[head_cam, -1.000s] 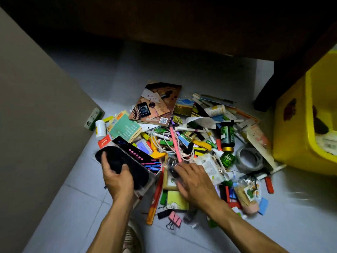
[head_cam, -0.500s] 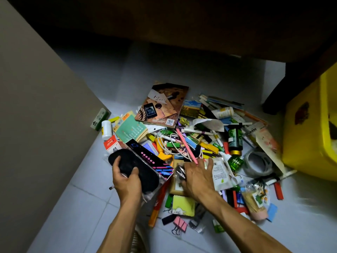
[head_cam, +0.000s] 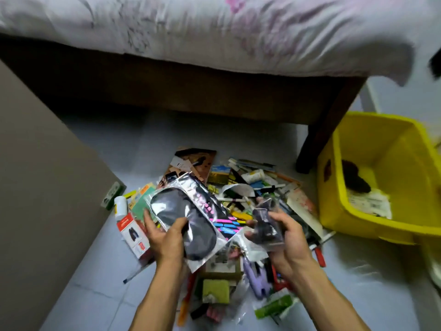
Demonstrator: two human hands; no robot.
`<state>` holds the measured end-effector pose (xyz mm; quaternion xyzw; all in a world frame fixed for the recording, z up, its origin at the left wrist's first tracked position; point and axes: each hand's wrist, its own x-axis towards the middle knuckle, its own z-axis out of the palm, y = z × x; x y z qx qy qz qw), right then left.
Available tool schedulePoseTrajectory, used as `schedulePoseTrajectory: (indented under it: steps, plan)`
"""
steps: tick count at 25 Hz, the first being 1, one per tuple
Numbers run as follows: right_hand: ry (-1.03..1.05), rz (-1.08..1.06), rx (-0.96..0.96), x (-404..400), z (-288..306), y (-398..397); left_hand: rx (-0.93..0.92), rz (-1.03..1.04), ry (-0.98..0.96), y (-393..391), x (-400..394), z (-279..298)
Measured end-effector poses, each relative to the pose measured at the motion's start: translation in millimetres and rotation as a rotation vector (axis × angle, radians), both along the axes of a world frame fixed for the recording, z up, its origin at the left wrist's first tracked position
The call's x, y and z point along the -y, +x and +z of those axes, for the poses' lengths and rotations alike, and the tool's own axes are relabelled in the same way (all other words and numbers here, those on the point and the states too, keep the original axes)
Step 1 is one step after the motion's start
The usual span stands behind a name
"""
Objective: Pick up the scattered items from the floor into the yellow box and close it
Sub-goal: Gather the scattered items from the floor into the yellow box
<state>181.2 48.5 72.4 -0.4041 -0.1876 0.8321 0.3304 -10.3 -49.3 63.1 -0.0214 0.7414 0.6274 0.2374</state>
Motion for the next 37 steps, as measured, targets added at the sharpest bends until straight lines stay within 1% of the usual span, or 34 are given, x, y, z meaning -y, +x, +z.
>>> schedulePoseTrajectory:
  steps: [1, 2, 4, 5, 7, 9, 11, 13, 16, 18, 19, 21, 25, 29, 32, 37]
  plan:
    - [-0.086, -0.038, -0.034, -2, 11, 16, 0.096, -0.025, 0.098, 13, -11, 4]
    - [-0.148, -0.068, -0.027, 1, 20, 36, 0.193, -0.057, 0.170, 32, -22, 8]
    - [-0.221, -0.115, 0.016, 8, 34, 70, 0.331, -0.134, 0.195, 72, -36, 10]
    - [-0.210, -0.157, 0.021, 5, 43, 88, 0.381, -0.184, 0.191, 91, -42, 7]
    - [-0.106, -0.313, 0.028, -25, 63, 128, 0.442, -0.295, 0.171, 126, -56, 7]
    - [-0.036, -0.441, 0.046, -67, 87, 159, 0.451, -0.353, 0.155, 147, -69, 9]
    - [-0.058, -0.508, 0.186, -91, 91, 184, 0.442, -0.402, 0.135, 167, -83, 20]
    - [-0.072, -0.528, 0.333, -83, 67, 199, 0.399, -0.505, 0.140, 182, -108, 36]
    - [-0.183, -0.485, 0.352, -41, 25, 207, 0.326, -0.698, 0.184, 205, -178, 66]
    - [-0.245, -0.431, 0.363, -26, 5, 204, 0.345, -0.758, 0.136, 219, -211, 81]
    - [-0.251, -0.403, 0.362, -22, 1, 197, 0.359, -0.750, 0.134, 221, -215, 81]
    - [-0.227, -0.323, 0.355, -20, -1, 179, 0.355, -0.721, 0.130, 213, -201, 71]
    - [-0.147, -0.142, 0.368, -21, -2, 122, 0.371, -0.600, 0.059, 162, -151, 32]
    - [-0.109, 0.061, 0.389, -15, -9, 51, 0.336, -0.477, 0.000, 87, -110, -2]
    - [-0.078, 0.211, 0.444, -14, -27, 4, 0.316, -0.334, -0.106, 21, -88, -38]
    - [-0.064, 0.349, 0.499, -26, -77, -53, 0.304, -0.118, -0.255, -76, -92, -97]
